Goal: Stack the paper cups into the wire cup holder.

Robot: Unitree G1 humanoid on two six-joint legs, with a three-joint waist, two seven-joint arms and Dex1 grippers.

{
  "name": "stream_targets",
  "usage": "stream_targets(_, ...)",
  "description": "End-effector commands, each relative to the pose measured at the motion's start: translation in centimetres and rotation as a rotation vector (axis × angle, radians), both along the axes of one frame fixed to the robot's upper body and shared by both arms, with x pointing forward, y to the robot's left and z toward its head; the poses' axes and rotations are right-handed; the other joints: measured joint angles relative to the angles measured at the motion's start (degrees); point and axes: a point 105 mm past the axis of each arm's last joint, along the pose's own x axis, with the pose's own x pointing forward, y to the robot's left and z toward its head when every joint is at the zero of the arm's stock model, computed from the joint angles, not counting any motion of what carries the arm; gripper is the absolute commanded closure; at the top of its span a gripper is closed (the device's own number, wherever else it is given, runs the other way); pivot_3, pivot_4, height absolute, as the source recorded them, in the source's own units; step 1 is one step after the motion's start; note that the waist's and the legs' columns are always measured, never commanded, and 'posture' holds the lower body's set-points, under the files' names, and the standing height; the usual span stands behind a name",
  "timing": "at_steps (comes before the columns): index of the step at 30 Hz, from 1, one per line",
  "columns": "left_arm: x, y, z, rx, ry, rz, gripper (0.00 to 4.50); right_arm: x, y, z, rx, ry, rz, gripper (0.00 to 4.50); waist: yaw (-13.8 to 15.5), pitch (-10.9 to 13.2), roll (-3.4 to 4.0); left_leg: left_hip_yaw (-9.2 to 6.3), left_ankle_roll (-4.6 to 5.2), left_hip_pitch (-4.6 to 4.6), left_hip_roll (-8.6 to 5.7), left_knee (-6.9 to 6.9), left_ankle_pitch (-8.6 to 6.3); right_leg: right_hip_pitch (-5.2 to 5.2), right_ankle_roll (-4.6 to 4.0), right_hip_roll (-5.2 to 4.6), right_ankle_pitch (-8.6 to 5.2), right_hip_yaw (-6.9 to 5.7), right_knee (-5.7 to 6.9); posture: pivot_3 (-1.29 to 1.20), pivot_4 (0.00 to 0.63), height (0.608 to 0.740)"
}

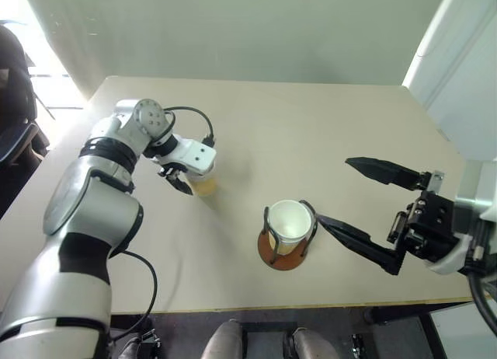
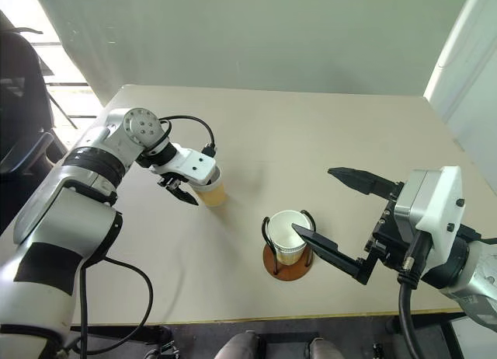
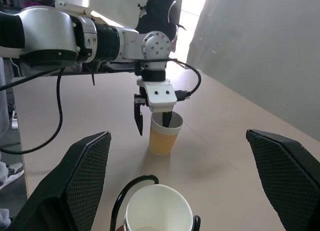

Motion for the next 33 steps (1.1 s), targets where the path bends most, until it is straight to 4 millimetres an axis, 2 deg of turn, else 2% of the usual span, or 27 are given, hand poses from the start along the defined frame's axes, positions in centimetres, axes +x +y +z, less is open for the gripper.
stream_targets(1, 0.1, -0.5, 0.2, -0.019, -0.010, -0.013, 1.51, -0.4, 0.1, 0.6, 0.004, -0.033, 0.000, 0.00, 0.01, 0.01, 0.01, -0.03, 0.01, 0.00, 0.03, 0.01, 0.00, 0.00, 0.01, -0.05, 0.01, 0.03, 0.00, 0.00, 0.150, 0.740)
stream_targets(7, 0.2, -0.8, 0.0, -0.023, -0.008, -0.014, 1.51, -0.4, 0.0, 0.7, 0.000, -0.029, -0.007, 0.00, -0.11, 0.01, 0.01, 0.03, 0.03, -0.01, 0.04, 0.08, 0.00, -0.01, 0.01, -0.03, 0.06, 0.07, 0.00, 0.00, 0.150, 0.740)
stream_targets(8, 0.2, -0.7, -0.1, -0.022, -0.011, -0.011, 1.67, -0.4, 0.0, 0.7, -0.001, -0.029, -0.008, 0.00, -0.13, 0.01, 0.01, 0.05, 0.03, 0.00, 0.03, 0.08, 0.00, -0.03, 0.00, 0.00, 0.06, 0.06, 0.00, 0.00, 0.150, 0.740)
stream_targets(10, 0.2, -0.5, -0.2, -0.012, -0.006, 0.002, 2.08, -0.4, -0.1, 0.7, -0.002, -0.030, -0.010, 0.00, -0.13, 0.01, 0.02, 0.05, 0.03, 0.00, 0.04, 0.08, 0.00, -0.02, 0.00, -0.02, 0.06, 0.07, 0.01, 0.00, 0.150, 0.740)
stream_targets(16, 0.2, -0.2, -0.4, -0.012, 0.000, 0.021, 4.24, -0.4, -0.1, 0.7, -0.003, -0.033, -0.011, 0.00, -0.16, 0.01, 0.02, 0.07, 0.05, 0.00, 0.04, 0.11, -0.01, -0.03, 0.01, -0.02, 0.08, 0.08, 0.01, 0.00, 0.150, 0.740)
stream_targets(17, 0.2, -0.1, -0.4, -0.012, 0.001, 0.022, 4.44, -0.4, -0.1, 0.7, -0.003, -0.033, -0.011, 0.00, -0.15, 0.01, 0.02, 0.09, 0.05, 0.00, 0.03, 0.11, -0.01, -0.03, 0.01, 0.00, 0.08, 0.07, 0.00, 0.00, 0.150, 0.740)
stream_targets(25, 0.3, 0.2, -0.2, -0.027, -0.006, 0.049, 4.44, -0.5, -0.2, 0.7, -0.009, -0.030, -0.011, 0.00, -0.18, 0.01, 0.03, 0.06, 0.09, -0.01, 0.05, 0.19, -0.03, -0.02, 0.00, -0.04, 0.10, 0.10, 0.02, 0.00, 0.150, 0.740)
stream_targets(29, 0.1, -1.9, 2.6, -0.144, 0.001, -0.001, 4.44, -0.6, -0.7, 0.7, -0.015, -0.035, -0.026, 0.00, -0.07, 0.00, 0.01, 0.10, 0.10, -0.01, 0.02, 0.21, -0.03, -0.02, 0.00, 0.00, 0.12, 0.07, 0.02, 0.00, 0.150, 0.740)
stream_targets(33, 0.1, -6.6, 8.6, -0.457, -0.034, -0.043, 4.44, -1.3, -1.3, 1.1, -0.009, -0.037, -0.018, 0.00, 0.39, 0.02, 0.02, 0.06, 0.29, -0.15, 0.04, 0.29, -0.04, -0.01, 0.01, -0.04, 0.11, 0.06, -0.05, 0.00, 0.150, 0.740)
